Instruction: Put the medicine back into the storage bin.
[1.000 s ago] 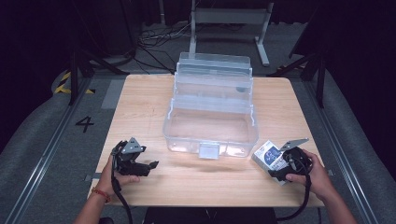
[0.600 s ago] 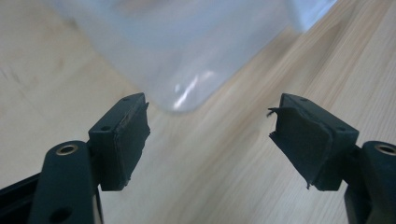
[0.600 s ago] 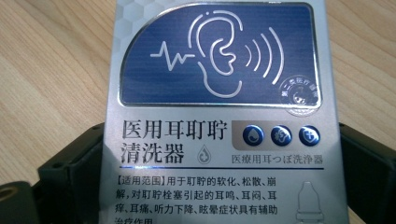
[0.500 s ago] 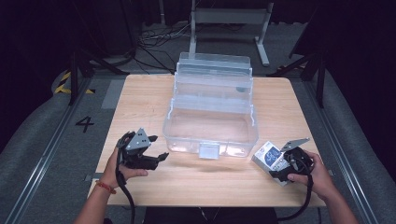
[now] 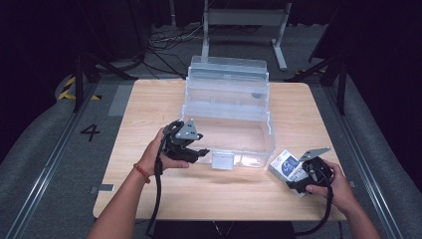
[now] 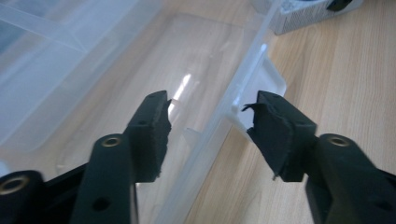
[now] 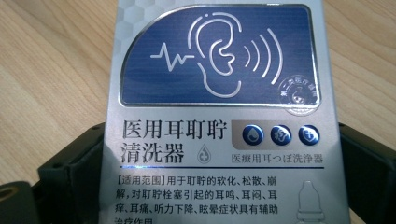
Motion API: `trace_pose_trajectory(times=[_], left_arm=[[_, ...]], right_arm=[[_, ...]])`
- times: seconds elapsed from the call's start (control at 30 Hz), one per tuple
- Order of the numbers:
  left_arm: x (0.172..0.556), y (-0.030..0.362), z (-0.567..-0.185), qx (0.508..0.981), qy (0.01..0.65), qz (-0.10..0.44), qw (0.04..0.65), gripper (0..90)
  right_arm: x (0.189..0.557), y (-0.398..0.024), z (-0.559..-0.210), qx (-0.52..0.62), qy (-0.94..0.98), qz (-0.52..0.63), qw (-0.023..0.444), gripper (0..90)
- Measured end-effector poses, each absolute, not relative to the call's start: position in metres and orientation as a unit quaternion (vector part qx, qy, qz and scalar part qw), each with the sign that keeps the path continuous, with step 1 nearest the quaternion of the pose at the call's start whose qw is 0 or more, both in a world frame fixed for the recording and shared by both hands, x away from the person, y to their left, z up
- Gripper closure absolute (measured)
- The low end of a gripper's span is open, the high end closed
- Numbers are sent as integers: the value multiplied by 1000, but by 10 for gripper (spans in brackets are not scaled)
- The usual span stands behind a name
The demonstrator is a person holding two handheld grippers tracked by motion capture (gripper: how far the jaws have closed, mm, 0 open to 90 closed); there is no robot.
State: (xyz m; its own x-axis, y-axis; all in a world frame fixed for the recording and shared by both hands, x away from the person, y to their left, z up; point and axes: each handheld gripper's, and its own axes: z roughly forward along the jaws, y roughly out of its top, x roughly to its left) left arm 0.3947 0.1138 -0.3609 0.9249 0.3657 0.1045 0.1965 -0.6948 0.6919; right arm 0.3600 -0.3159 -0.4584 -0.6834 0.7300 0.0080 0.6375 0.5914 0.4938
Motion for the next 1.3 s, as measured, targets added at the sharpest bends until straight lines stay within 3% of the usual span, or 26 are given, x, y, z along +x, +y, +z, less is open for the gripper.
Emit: trace_pose_trajectory(times=[0.13, 0.27, 0.57, 1.0, 1.3], left_arm=[[410, 103, -369, 930, 143, 107, 321, 535], [421, 91, -374, 951, 111, 77, 280, 654], [424, 79, -368, 969, 71, 80, 224, 681], [402, 89, -368, 971, 17, 51, 233, 726], [382, 104, -366, 958, 38, 81, 271, 680]], right_arm=[[360, -317, -459, 385, 885, 242, 96, 50], [360, -317, -459, 386, 885, 243, 96, 49], [358, -314, -460, 380, 885, 249, 100, 49], [355, -313, -459, 368, 893, 243, 90, 51], [353, -313, -457, 357, 899, 243, 78, 53]])
